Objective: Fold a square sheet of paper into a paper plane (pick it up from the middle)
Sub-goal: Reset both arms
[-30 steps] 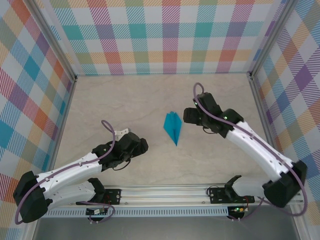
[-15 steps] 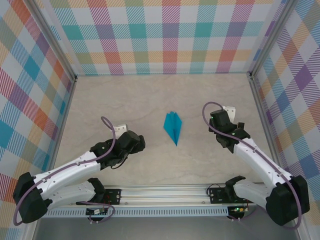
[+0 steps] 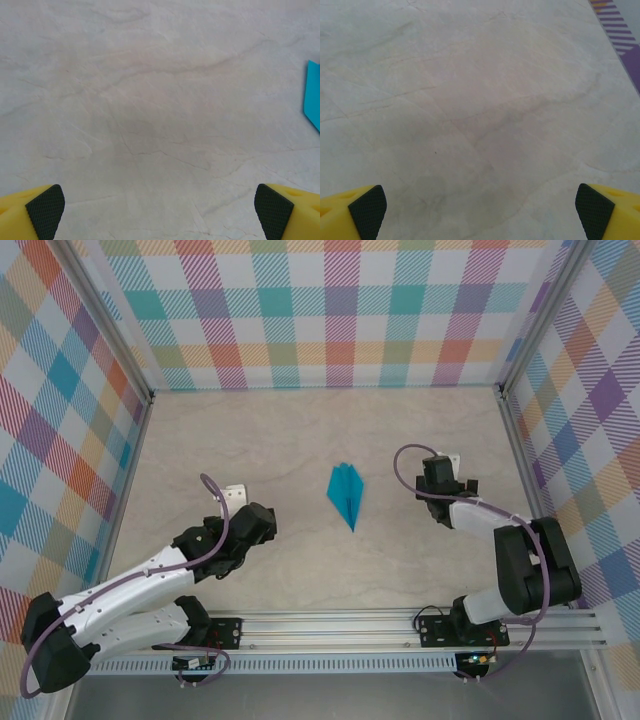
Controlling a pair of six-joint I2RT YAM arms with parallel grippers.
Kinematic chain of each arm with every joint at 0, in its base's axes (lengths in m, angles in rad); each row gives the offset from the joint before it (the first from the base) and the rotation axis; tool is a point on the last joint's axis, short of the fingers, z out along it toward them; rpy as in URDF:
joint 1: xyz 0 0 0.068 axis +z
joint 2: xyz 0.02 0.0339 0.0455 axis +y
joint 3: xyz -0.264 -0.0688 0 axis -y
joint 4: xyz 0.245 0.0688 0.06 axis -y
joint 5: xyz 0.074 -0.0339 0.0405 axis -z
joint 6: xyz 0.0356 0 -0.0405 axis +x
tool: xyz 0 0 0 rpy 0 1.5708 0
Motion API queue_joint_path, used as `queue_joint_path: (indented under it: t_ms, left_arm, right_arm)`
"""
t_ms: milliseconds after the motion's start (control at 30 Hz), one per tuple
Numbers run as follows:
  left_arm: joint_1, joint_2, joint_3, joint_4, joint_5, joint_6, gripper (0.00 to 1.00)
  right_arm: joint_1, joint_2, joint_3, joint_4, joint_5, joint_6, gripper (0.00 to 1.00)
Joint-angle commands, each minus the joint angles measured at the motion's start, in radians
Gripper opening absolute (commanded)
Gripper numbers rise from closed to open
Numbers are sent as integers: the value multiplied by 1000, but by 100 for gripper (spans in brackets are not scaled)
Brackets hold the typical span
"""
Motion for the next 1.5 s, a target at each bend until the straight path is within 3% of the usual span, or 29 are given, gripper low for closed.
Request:
queue_joint_path:
  t_ms: [0, 100, 233, 400, 467, 600, 733, 1167, 1333, 1467]
  left_arm:
    - [22, -29, 17, -53, -112, 54, 100]
    - [51, -47, 8, -49, -149, 83, 100]
    - [121, -91, -24, 14, -143, 152, 100]
    - [239, -138, -81, 133, -143, 252, 100]
    - [293, -146, -100, 173, -143, 275, 100]
    - [390, -141, -168, 321, -171, 312, 100]
    - [467, -79, -263, 615, -141, 415, 100]
    - [642, 334, -334, 1245, 202, 596, 100]
    - [667, 446, -310, 1345, 305, 708, 100]
    - [726, 529, -348, 1499, 414, 702, 100]
  right_arm:
    - [-18, 10, -39, 278, -121, -123, 100]
    - [-46, -14, -110, 453, -306, -178, 100]
    - [-94, -3, -236, 720, -371, -179, 100]
    - [-168, 75, -265, 845, -556, -159, 100]
    - [-205, 59, -219, 722, -600, -128, 100]
    - [-208, 58, -234, 750, -508, -88, 100]
    - [-196, 59, -237, 759, -457, -85, 100]
    - [-196, 60, -234, 750, -464, -87, 100]
    - [-196, 59, -233, 750, -467, -88, 100]
    - [-195, 60, -232, 749, -468, -88, 100]
